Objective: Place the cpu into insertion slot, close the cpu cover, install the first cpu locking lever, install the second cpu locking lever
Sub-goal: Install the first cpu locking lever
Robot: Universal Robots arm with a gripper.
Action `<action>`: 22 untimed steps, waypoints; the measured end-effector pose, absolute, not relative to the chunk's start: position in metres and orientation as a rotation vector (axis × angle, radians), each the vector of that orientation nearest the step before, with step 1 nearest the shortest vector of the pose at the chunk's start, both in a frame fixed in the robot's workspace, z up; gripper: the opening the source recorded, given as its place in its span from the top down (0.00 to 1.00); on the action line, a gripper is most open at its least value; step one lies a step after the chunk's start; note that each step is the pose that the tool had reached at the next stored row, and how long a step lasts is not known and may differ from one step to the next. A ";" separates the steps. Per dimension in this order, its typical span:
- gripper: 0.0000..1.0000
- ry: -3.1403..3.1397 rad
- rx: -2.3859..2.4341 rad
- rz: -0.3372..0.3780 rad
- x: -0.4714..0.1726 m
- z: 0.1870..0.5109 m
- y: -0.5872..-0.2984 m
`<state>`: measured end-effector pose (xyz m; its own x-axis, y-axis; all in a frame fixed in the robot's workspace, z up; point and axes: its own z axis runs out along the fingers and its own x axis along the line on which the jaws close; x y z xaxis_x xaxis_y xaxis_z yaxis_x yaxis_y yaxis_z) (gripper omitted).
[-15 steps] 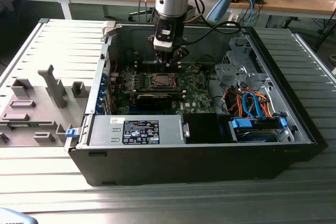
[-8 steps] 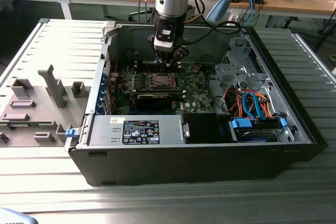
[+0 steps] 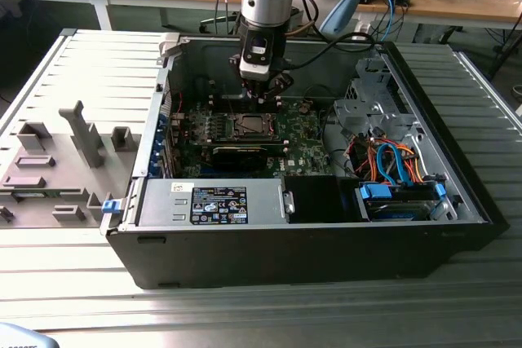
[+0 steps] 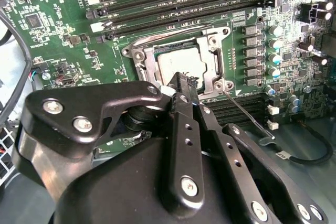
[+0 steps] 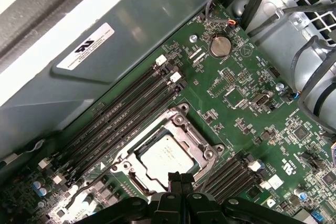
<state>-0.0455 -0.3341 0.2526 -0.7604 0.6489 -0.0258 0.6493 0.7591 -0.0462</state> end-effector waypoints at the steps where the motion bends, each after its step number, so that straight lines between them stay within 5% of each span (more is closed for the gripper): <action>1: 0.89 2.940 1.079 -0.082 -0.046 0.253 -0.334; 22: 0.89 2.960 1.020 -0.082 -0.046 0.253 -0.334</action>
<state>-0.0455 -0.3341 0.2525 -0.7881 0.6150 -0.0259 0.6155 0.7868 -0.0462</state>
